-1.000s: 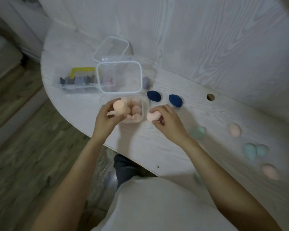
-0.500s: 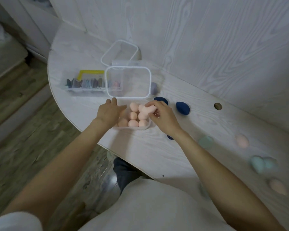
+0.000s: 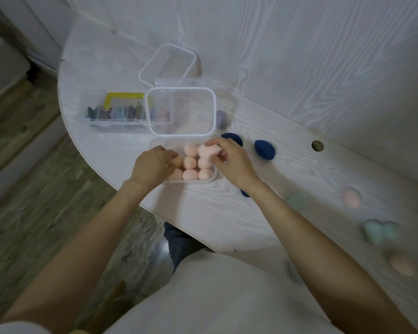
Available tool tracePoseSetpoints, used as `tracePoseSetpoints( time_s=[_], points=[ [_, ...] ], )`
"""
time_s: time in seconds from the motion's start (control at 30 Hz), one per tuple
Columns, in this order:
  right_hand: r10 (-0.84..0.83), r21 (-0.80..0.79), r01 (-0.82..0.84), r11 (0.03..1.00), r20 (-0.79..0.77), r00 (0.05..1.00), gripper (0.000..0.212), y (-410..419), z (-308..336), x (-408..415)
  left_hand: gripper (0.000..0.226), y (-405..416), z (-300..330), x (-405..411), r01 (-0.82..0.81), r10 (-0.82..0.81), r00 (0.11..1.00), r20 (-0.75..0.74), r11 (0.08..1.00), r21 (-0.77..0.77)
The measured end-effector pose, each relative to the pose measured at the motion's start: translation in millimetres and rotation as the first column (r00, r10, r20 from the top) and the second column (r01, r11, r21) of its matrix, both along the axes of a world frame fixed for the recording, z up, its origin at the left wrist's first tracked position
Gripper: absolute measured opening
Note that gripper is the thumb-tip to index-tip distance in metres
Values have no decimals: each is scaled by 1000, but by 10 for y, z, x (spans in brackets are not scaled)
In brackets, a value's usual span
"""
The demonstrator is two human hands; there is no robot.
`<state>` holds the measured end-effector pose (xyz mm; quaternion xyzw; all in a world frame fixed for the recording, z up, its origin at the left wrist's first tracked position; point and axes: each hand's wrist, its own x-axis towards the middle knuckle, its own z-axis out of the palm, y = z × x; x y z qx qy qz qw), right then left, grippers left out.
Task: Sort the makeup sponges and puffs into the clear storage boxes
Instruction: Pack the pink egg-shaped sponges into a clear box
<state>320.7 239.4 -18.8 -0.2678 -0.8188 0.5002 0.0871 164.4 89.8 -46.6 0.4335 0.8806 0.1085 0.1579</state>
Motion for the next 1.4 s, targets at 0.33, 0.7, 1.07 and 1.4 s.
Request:
tracePoseSetpoints(
  time_s=[0.33, 0.7, 1.07, 1.4],
  points=[
    [365, 527, -365, 768, 110, 925, 19, -145, 46, -664, 73, -122, 49, 256, -12, 8, 992, 130, 1000, 28],
    [355, 683, -649, 334, 547, 758, 21, -201, -190, -723, 57, -270, -51, 329, 161, -168, 986, 17, 966, 200],
    [293, 630, -716, 299, 654, 698, 20, -184, -26, -632, 44, -105, -35, 504, 247, -260, 966, 3, 923, 296],
    [400, 502, -521, 690, 335, 853, 37, 31, 37, -306, 61, -82, 121, 506, 260, -271, 961, 59, 954, 148]
  ],
)
